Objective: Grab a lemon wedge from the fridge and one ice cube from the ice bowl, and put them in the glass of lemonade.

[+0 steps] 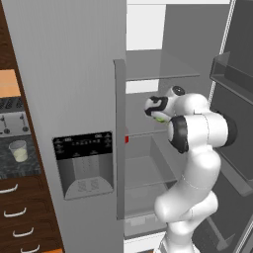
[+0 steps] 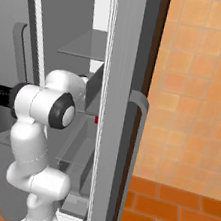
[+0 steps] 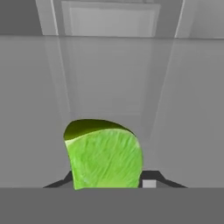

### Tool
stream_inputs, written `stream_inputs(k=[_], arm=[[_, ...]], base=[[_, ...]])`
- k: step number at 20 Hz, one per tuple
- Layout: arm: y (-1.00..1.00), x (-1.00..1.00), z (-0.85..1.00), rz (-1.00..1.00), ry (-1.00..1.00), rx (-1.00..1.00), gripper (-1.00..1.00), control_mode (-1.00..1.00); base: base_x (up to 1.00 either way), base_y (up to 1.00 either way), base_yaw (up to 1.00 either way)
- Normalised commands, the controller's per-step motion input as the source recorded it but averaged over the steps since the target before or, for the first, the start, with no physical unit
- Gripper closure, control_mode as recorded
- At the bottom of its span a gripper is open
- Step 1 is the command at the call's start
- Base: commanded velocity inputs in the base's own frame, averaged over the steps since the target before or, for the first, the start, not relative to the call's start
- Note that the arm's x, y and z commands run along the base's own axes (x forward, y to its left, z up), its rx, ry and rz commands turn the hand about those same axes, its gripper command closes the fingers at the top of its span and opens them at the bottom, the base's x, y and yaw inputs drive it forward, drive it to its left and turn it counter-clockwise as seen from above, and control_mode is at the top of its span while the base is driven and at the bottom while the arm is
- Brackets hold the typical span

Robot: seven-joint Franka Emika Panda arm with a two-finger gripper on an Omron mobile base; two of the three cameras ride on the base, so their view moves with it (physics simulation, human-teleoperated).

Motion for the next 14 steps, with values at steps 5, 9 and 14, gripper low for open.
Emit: stream_inputs(k=[5,9,14], arm=[[0.38,-0.29,0.47,-0.08,0.01,0.02,1.00,-1.00],[0.38,-0.61,0.56,-0.25,0.13,0.00,1.00,-1.00],[0.24,-1.00,0.42,-0.35,0.00,0.03,1.00,-1.00]], base=[[0.00,0.00,0.00],[0.00,0.00,0.00],[0.00,0.00,0.00]])
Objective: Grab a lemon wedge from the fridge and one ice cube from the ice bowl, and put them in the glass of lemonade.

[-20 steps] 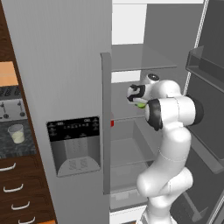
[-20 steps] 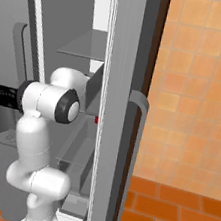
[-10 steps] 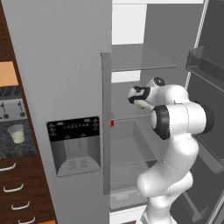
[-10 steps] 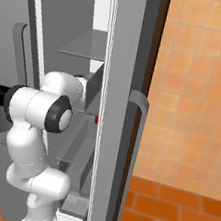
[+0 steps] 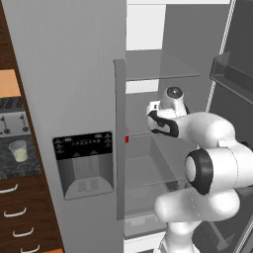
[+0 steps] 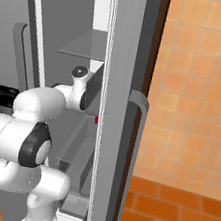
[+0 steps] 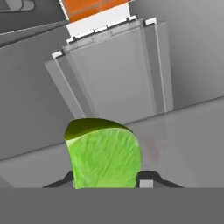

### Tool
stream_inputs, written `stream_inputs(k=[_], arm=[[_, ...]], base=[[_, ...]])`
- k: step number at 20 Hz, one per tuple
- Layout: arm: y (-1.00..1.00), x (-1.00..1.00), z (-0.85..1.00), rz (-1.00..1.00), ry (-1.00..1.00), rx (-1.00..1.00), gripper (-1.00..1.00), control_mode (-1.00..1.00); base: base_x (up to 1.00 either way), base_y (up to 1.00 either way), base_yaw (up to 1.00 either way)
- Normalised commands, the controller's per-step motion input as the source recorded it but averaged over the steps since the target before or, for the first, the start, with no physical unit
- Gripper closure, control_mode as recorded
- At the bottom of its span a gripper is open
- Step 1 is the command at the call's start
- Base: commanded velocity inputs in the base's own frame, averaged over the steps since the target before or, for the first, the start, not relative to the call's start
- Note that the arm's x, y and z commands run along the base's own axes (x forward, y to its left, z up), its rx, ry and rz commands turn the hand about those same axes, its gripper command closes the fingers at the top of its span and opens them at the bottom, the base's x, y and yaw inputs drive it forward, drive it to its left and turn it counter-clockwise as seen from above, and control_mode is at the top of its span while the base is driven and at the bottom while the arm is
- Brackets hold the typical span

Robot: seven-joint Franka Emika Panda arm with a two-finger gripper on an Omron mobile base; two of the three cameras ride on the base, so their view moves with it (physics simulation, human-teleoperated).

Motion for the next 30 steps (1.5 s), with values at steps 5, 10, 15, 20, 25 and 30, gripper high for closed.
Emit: stream_inputs(k=[5,10,15,20,25,30], arm=[[0.07,-1.00,0.37,-0.25,-0.06,0.14,1.00,-1.00],[0.00,-1.00,0.67,-0.02,0.00,0.23,1.00,-1.00],[0.03,-1.00,0.46,-0.11,0.00,0.07,1.00,-1.00],[0.11,-1.00,0.11,-0.19,0.02,0.00,1.00,-1.00],[0.00,-0.94,0.03,-0.02,0.13,0.12,1.00,-1.00],[0.12,-0.39,0.00,0.00,0.01,0.02,1.00,-1.00]], base=[[0.00,0.00,0.00],[0.00,0.00,0.00],[0.00,0.00,0.00],[0.00,0.00,0.00],[0.00,0.00,0.00],[0.00,0.00,0.00]])
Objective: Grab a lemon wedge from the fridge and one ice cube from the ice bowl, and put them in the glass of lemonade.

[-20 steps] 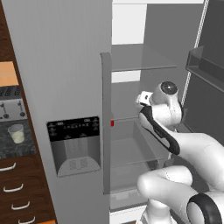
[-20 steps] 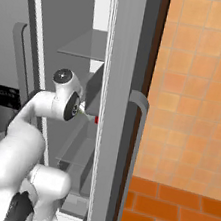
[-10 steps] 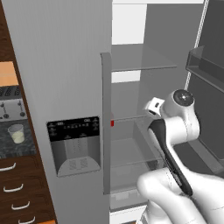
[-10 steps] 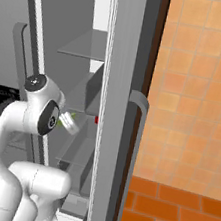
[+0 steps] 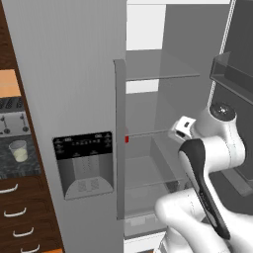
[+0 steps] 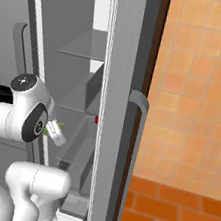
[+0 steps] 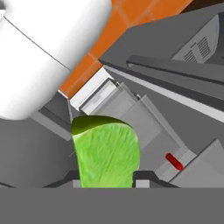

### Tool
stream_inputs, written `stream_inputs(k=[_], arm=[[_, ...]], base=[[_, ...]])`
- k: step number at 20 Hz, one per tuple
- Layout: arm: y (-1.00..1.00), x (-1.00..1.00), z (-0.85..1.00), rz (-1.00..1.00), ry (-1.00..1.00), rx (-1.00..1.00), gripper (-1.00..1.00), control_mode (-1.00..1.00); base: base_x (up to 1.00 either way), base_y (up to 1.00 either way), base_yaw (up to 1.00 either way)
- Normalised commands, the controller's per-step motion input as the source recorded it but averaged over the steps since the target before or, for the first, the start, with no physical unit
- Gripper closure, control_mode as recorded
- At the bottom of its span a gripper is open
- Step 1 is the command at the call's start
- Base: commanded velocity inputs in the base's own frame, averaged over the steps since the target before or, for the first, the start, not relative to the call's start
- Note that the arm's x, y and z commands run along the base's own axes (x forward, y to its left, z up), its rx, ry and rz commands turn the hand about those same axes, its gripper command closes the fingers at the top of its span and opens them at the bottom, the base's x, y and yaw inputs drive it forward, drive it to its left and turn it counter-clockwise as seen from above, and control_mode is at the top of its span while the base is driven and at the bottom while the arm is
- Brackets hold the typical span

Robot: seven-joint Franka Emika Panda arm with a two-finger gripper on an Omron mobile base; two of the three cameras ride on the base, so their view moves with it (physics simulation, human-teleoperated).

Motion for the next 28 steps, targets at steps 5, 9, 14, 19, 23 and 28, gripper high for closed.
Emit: stream_inputs(k=[5,9,14,19,23,28], arm=[[0.21,-0.30,0.00,0.00,0.00,0.00,1.00,1.00],[0.00,0.00,0.00,0.00,0.00,0.00,1.00,1.00],[0.00,0.00,0.00,0.00,0.00,0.00,1.00,1.00],[0.00,0.00,0.00,0.00,0.00,0.00,1.00,1.00],[0.00,0.00,0.00,0.00,0.00,0.00,1.00,1.00],[0.00,0.00,0.00,0.00,0.00,0.00,1.00,1.00]], base=[[-0.13,0.01,0.00],[-0.94,0.03,0.00],[-0.48,0.61,0.00],[-0.39,0.99,0.00],[-0.33,0.96,0.00],[-0.28,0.91,0.00]])
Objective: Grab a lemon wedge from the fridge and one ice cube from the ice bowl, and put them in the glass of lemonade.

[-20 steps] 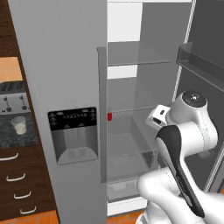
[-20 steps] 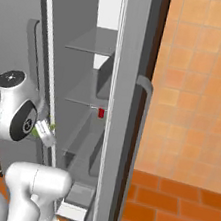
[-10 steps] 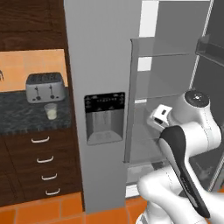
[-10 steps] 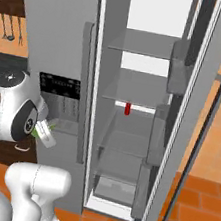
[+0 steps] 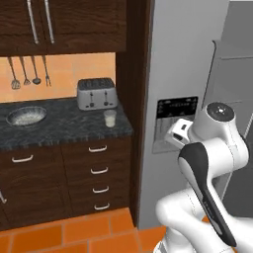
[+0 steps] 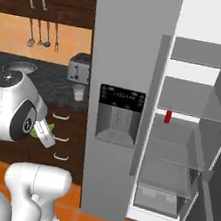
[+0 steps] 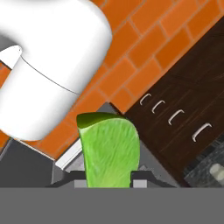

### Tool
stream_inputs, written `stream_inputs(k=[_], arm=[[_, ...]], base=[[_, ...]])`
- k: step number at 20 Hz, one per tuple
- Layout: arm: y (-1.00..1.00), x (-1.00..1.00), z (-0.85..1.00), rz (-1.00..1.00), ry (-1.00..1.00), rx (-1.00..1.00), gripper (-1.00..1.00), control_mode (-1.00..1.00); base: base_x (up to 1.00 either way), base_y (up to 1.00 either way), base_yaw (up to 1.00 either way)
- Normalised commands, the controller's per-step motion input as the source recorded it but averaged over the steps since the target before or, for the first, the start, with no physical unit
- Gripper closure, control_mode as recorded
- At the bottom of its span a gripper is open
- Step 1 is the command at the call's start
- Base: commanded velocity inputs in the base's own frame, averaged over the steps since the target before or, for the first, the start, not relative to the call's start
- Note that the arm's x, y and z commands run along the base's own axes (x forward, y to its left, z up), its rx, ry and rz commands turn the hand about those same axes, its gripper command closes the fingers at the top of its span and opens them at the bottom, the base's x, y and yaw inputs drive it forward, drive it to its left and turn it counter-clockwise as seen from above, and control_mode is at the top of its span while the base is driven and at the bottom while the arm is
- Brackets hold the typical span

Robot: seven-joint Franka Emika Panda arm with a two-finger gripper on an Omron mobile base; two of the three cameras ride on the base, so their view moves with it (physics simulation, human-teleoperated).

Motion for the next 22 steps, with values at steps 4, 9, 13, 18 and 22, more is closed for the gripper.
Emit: stream_inputs(k=[4,9,13,18,22], arm=[[0.00,0.00,0.00,0.00,0.00,0.00,1.00,1.00],[0.00,0.00,0.00,0.00,0.00,0.00,1.00,1.00],[0.00,0.00,0.00,0.00,0.00,0.00,1.00,1.00],[0.00,0.00,0.00,0.00,0.00,0.00,1.00,1.00],[0.00,0.00,0.00,0.00,0.00,0.00,1.00,1.00]], base=[[-0.06,0.73,-0.01],[0.05,0.48,-0.03],[0.31,0.41,-0.02],[0.43,0.44,-0.05],[0.55,0.44,-0.09]])
